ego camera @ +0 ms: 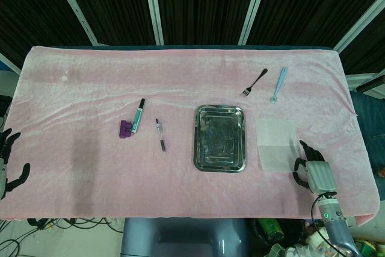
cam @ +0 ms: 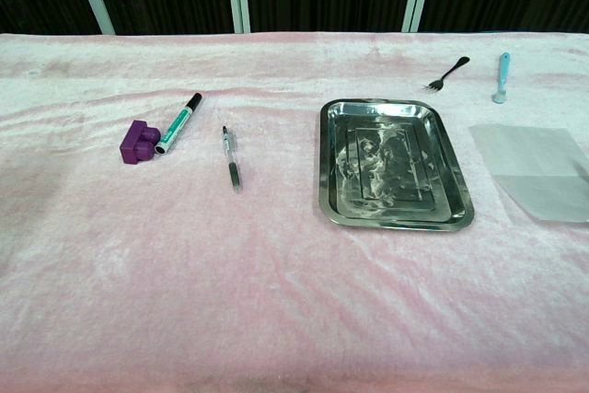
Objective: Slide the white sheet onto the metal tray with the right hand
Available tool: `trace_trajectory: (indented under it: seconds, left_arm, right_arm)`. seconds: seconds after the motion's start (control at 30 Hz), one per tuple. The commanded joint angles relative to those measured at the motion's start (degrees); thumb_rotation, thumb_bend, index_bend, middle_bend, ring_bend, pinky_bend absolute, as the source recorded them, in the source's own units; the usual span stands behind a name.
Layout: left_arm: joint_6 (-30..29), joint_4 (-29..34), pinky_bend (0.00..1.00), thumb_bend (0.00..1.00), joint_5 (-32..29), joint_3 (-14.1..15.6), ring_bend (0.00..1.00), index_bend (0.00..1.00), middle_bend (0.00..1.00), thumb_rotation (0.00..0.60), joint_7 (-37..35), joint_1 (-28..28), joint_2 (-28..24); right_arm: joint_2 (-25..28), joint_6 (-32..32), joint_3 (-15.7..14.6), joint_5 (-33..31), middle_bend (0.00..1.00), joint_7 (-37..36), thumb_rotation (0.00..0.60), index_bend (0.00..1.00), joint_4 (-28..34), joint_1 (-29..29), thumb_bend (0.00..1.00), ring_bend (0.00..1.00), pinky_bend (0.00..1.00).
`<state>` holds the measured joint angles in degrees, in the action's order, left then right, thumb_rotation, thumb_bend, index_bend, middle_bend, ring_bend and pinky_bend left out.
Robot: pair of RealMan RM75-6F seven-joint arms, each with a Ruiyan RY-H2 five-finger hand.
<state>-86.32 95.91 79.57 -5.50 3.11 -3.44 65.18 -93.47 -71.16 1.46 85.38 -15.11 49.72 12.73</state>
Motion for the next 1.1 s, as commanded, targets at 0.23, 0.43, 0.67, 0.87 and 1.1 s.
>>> trace_trajectory:
  seconds: [0.23,0.43,0.67,0.87,1.1]
  left_arm:
    - [-0.3,0.3,0.0,0.41,0.2,0.1,0.0,0.11,0.03,0.6,0.2,0.1,0.0]
    - [-0.9,0.7,0.0,0.4,0.6,0.4,0.0,0.11,0.03,0.6,0.6,0.5,0.0]
    - [-0.7,0.6,0.0,0.41,0.4,0.3,0.0,0.11,0.03,0.6,0.7,0.4,0.1]
    - [-0.2,0.6,0.0,0.41,0.2,0.2,0.0,0.11,0.03,0.6,0.8,0.1,0.2]
    - [-0.1,0.7,0.0,0.41,0.1,0.2,0.0,0.11,0.03,0.6,0.9,0.1,0.1]
  right_arm:
    - [-0.6,-1.3,-0.3,0.7,0.05,1.5,0.6,0.69,-1.4,-0.2,0.42,0.13,0.17]
    - [-1.3,-2.3,-0.9,1.6,0.05,3.1,0.6,0.69,-3.1,-0.3,0.42,0.13,0.17]
    - [-1.4,-1.6,-1.0,1.6,0.06,3.4,0.6,0.69,-3.5,0.0,0.42,0.13,0.17]
    - [-1.6,-1.4,-0.8,1.3,0.06,3.3,0.6,0.7,-3.4,0.1,0.42,0.13,0.17]
    - [-0.8,-0.1,0.5,-0.6,0.06,-0.4,0.6,0.72,0.6,0.1,0.42,0.13,0.17]
